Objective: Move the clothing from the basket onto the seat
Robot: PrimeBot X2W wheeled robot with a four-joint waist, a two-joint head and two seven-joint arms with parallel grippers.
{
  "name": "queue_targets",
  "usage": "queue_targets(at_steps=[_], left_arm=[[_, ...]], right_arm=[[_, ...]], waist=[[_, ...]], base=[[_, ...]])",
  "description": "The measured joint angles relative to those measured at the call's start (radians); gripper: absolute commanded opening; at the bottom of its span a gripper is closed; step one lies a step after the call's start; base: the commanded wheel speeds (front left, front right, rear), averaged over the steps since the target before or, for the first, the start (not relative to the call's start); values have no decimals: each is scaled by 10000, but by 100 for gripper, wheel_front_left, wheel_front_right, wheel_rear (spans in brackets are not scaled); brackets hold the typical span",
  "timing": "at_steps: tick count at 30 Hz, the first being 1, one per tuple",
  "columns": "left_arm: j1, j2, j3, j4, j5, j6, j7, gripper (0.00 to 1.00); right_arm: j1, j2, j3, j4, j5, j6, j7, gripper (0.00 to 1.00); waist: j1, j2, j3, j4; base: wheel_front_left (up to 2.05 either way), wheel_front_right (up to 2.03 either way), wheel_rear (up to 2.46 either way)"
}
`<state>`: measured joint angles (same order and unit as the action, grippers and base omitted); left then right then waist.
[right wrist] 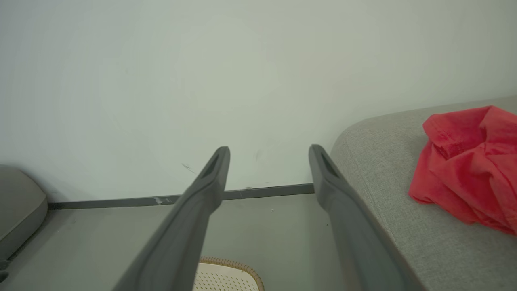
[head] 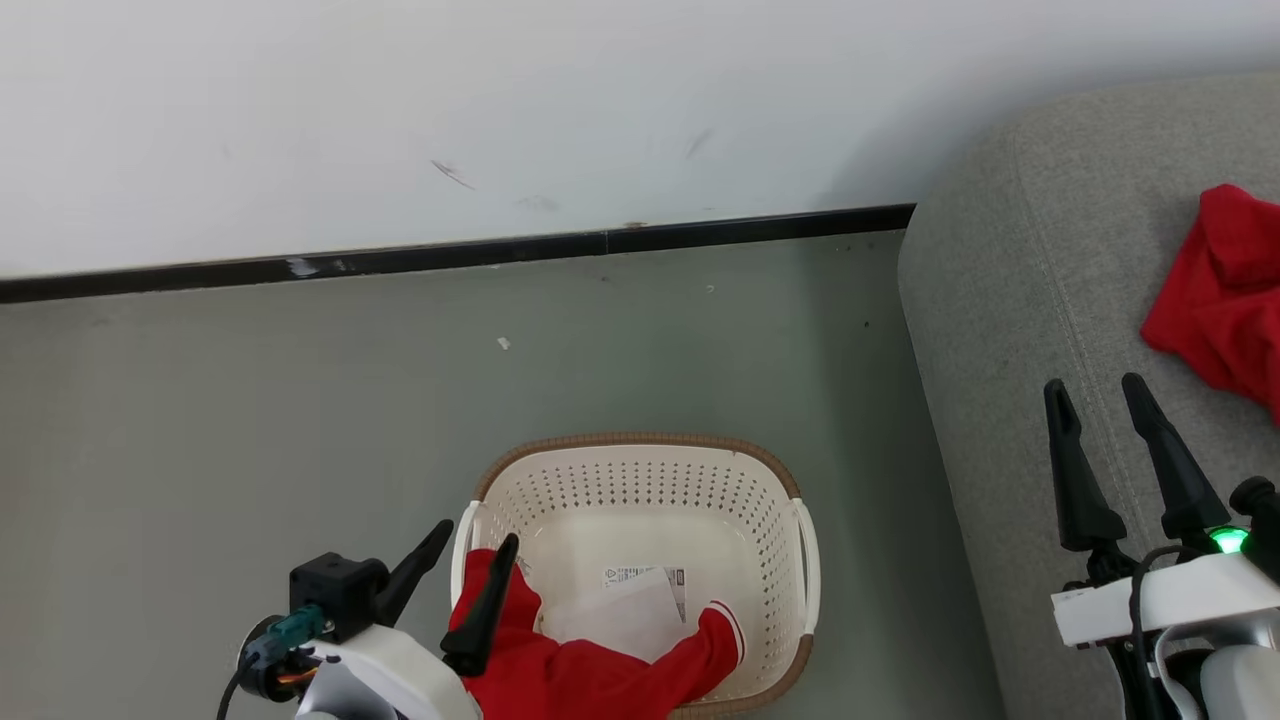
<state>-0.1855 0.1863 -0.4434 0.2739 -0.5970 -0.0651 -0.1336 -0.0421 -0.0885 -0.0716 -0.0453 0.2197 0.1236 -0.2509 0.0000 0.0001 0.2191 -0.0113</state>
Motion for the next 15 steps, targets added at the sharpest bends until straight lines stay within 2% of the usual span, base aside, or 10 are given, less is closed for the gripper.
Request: queue_targets(at_steps=[6, 15], left_arm=[[-484, -213, -280, 543, 6, -128, 382, 100], [-1185, -213, -581, 1406, 84, -265, 953, 100]], right_arm=[[-33, 6, 36, -161, -12, 0, 0, 100], [-547, 132, 230, -523, -31, 0, 0, 100]], waist=[[0, 0, 416, -131], [0, 0, 1171, -392]], base=[[0, 0, 0], [0, 0, 0]])
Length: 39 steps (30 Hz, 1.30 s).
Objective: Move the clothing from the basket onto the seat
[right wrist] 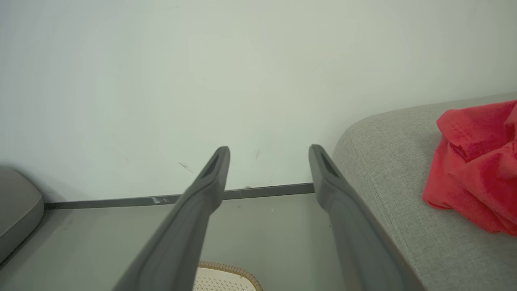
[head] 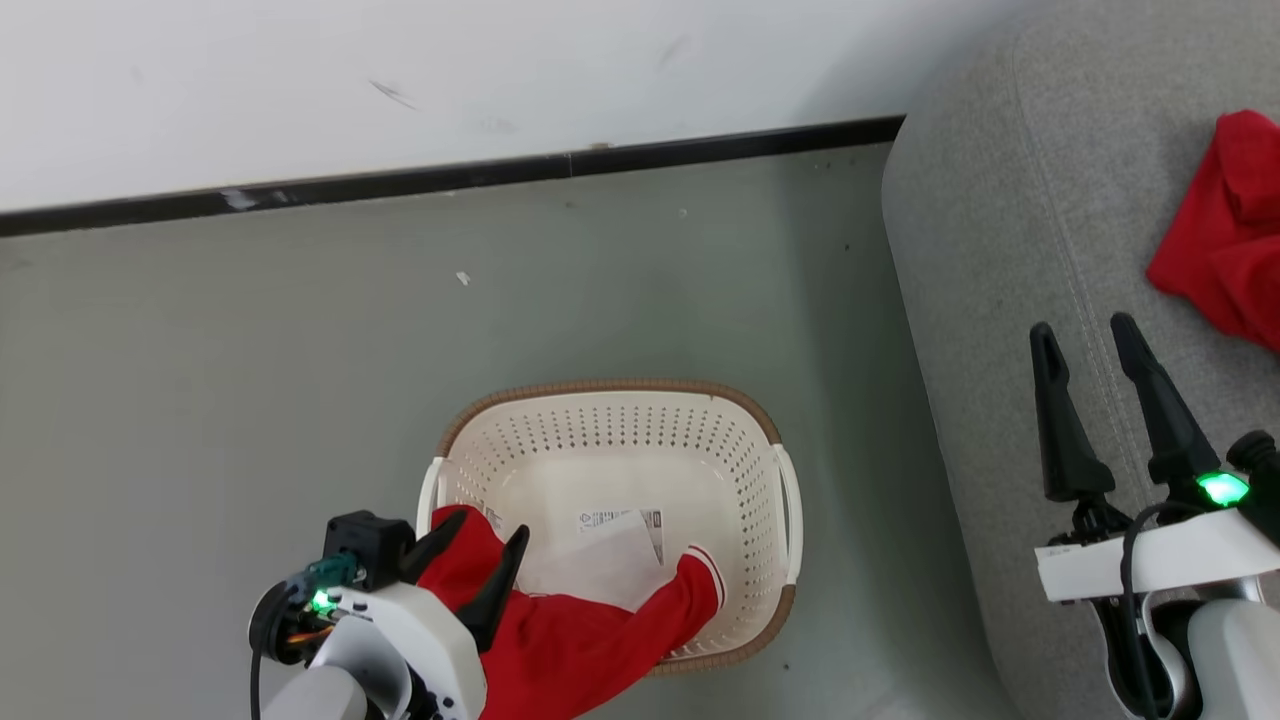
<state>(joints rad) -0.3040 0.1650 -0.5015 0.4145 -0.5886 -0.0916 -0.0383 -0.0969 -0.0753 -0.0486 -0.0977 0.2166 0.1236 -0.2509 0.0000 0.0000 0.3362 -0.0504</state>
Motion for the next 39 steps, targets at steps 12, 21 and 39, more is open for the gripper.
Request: queue_targets(at_steps=[12, 21, 39], left_arm=[[-1118, -140, -265, 1195, 0, -169, 529, 100], [-1744, -221, -372, 1985, 69, -180, 725, 100], [-2790, -105, -451, 3513, 167, -180, 1478, 100]], right_arm=[[-927, 25, 67, -382, -211, 0, -2, 100], [-1555, 63, 230, -669, -316, 0, -12, 100], [-2636, 105, 529, -966, -520, 0, -13, 100]], waist=[[1, 0, 1201, -498], [1, 0, 1964, -873], [1, 0, 3248, -1540]], base=[[0, 0, 0], [0, 0, 0], [0, 0, 0]])
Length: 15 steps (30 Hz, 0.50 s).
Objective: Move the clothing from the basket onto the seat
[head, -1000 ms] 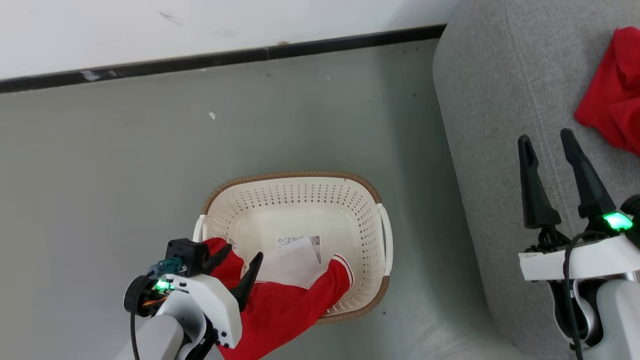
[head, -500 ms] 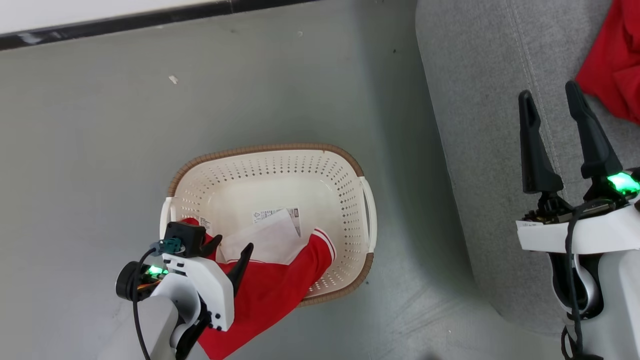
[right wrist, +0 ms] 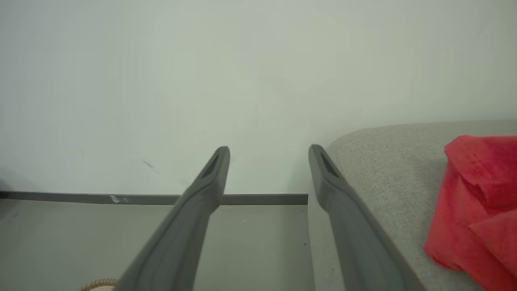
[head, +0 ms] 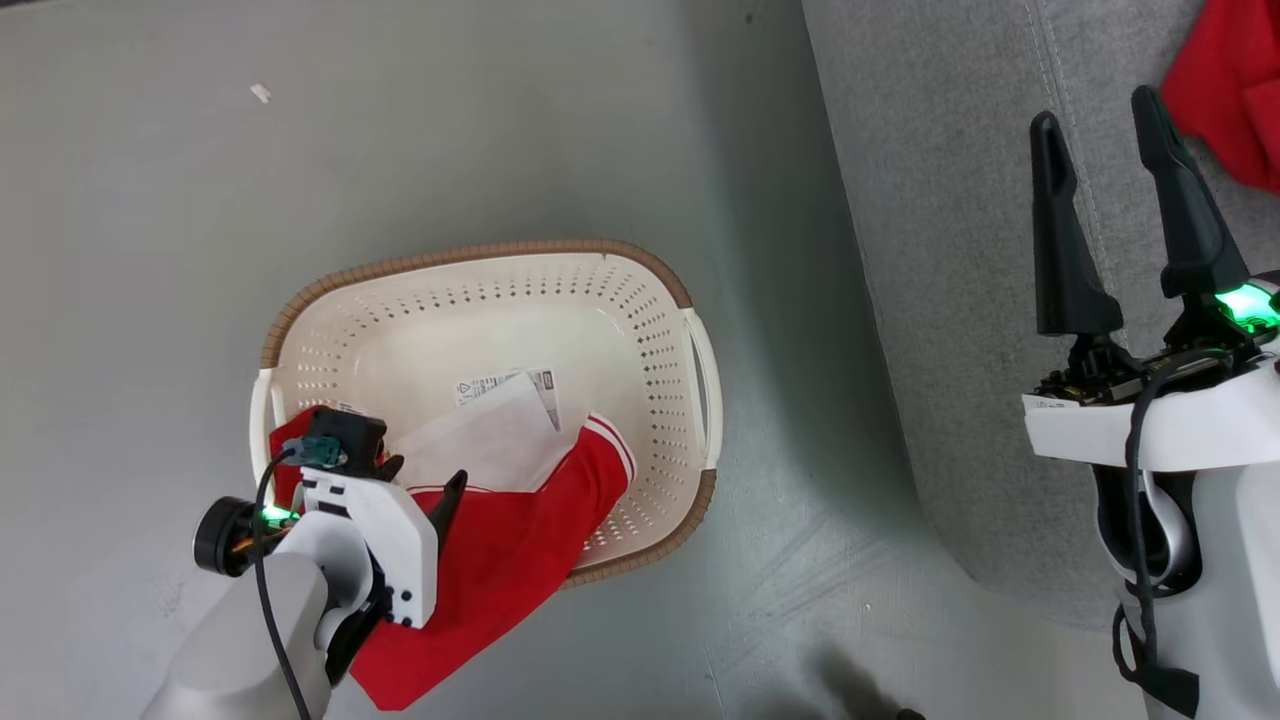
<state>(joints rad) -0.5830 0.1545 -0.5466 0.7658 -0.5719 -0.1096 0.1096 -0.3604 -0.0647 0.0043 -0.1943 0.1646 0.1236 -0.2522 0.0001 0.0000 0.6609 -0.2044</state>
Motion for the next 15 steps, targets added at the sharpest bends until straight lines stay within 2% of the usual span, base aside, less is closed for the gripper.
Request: queue_targets(at_steps=[15], left_arm=[[-513, 115, -380, 1239, 479, 107, 819, 100]], right_arm=[[-644, 84, 211, 48, 4, 0, -2, 100]], waist=[[-1, 0, 940, -462]], base=[[0, 0, 0]])
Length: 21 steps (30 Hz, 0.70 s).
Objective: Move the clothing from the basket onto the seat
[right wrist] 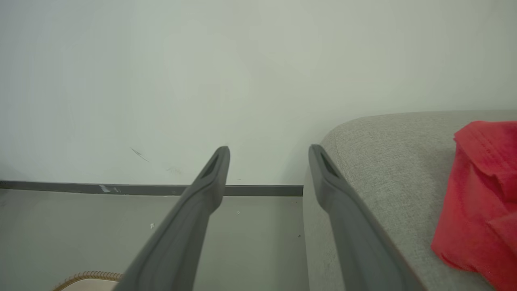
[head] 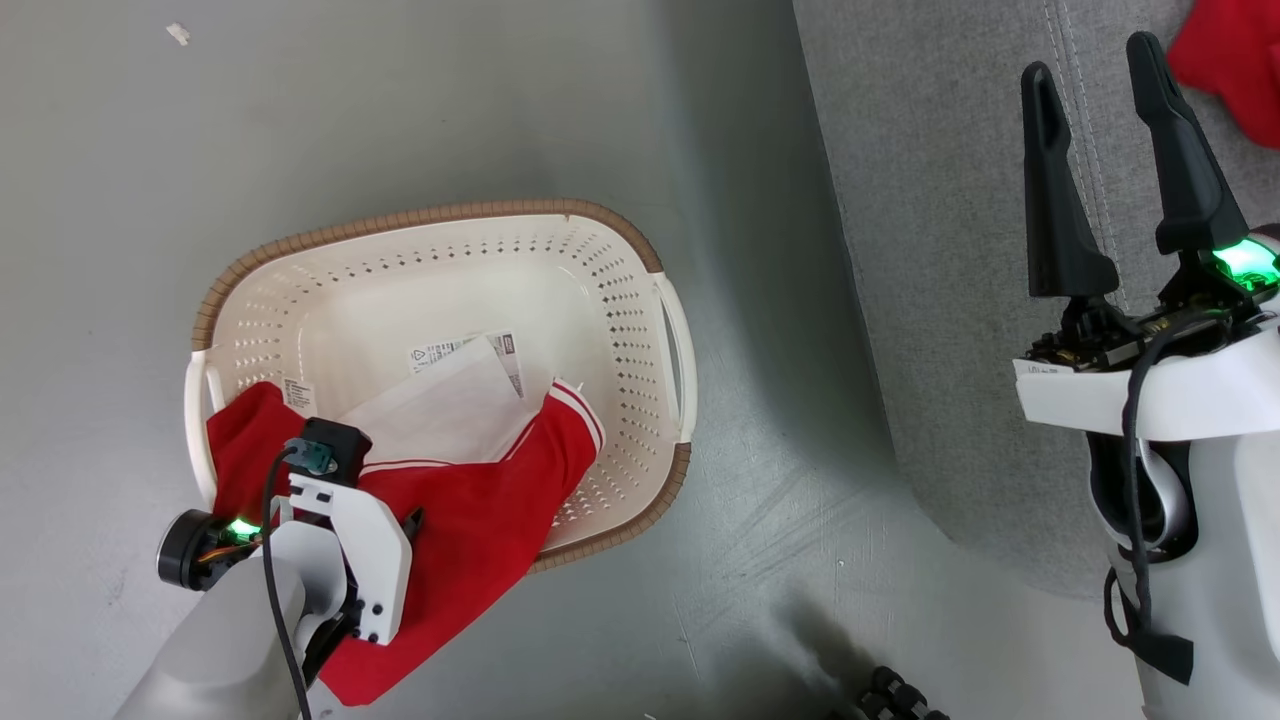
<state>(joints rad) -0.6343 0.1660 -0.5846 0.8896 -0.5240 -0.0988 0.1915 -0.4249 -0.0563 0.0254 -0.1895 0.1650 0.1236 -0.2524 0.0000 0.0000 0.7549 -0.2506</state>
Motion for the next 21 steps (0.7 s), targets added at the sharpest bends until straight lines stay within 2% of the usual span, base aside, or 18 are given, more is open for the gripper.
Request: queue_targets(at_steps=[14, 17, 21], left_arm=[[-636, 299, -663, 784, 608, 90, 1302, 100], [-772, 278, -711, 826, 610, 96, 1373, 0], [-788, 186, -727, 842, 608, 96, 1450, 0]], right_arm=[[-511, 61, 102, 92, 35, 0, 0, 100], [-604, 69, 71, 105, 35, 0, 0, 100], [-605, 71, 10, 150, 48, 0, 0, 100]], waist=[[0, 0, 449, -344], [0, 0, 434, -388], [1, 0, 388, -411]], base=[[0, 0, 0], [0, 0, 0], [0, 0, 0]])
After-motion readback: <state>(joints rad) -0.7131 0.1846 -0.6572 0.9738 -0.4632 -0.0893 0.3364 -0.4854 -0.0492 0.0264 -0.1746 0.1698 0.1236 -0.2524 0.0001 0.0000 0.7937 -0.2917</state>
